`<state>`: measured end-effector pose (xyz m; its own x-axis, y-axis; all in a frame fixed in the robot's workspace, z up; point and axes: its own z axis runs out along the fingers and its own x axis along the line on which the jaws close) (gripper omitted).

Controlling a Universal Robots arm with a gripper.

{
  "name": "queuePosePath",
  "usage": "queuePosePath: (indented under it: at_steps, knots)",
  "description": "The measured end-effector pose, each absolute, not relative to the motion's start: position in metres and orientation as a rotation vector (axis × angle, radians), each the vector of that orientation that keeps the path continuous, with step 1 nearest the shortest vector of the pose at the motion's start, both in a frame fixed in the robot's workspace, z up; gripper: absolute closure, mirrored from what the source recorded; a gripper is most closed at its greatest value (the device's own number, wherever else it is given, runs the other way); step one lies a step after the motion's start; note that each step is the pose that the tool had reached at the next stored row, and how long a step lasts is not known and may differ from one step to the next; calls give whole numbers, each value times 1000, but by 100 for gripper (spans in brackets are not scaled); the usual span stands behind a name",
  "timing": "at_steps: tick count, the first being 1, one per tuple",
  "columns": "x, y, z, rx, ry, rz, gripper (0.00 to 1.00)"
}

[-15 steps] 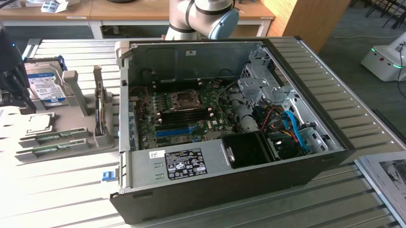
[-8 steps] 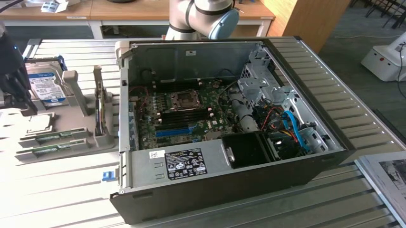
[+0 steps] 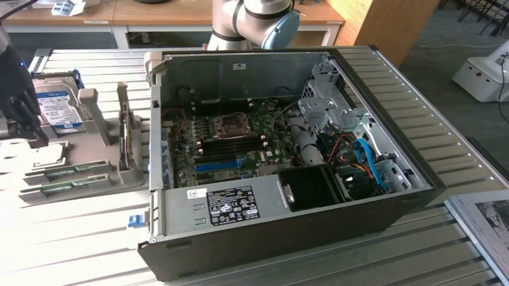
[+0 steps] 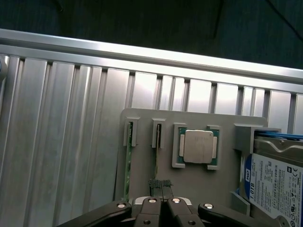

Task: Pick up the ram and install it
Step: 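Pick up the ram and move it above insertion slot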

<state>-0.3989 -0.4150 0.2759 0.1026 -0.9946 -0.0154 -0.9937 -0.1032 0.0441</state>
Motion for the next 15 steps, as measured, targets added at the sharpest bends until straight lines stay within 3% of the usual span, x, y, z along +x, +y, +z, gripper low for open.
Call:
queuePosePath:
  at_steps: [15]
  knots:
    - [-399, -415, 265, 2315, -2088, -63, 90]
